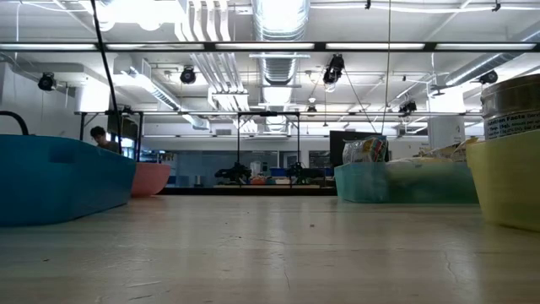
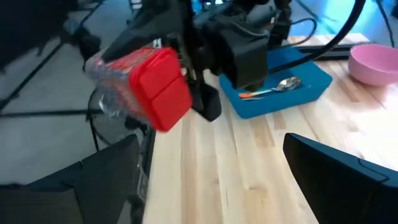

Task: Pick & Place Food Item
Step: Put the red spice can into the yellow bin

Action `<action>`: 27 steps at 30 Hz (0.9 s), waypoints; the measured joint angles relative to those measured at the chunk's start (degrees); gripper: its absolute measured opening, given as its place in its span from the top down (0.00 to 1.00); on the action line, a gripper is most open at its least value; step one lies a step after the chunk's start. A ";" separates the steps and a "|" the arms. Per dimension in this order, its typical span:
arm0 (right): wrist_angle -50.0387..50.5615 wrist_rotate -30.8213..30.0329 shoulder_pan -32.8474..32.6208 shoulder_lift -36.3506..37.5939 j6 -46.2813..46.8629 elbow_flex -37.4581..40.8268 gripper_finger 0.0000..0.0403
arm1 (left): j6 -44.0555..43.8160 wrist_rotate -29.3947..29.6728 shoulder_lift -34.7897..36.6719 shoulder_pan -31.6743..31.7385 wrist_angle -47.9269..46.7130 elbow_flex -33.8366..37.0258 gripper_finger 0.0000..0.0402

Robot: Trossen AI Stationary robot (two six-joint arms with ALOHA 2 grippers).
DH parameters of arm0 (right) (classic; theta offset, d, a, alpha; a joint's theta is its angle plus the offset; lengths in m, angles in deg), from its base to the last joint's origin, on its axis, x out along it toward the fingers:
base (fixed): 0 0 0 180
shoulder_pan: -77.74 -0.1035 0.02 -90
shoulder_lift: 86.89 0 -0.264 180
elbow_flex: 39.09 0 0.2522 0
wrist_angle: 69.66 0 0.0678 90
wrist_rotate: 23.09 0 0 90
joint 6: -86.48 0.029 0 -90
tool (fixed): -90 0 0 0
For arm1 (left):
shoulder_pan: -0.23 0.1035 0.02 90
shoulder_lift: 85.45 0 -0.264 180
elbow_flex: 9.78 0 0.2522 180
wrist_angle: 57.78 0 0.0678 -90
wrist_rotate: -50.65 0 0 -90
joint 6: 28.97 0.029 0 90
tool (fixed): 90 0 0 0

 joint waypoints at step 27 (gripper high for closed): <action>-15.27 17.49 5.00 0.00 -20.41 -1.02 0.04 | 2.29 -17.30 -0.02 6.35 5.25 0.00 0.28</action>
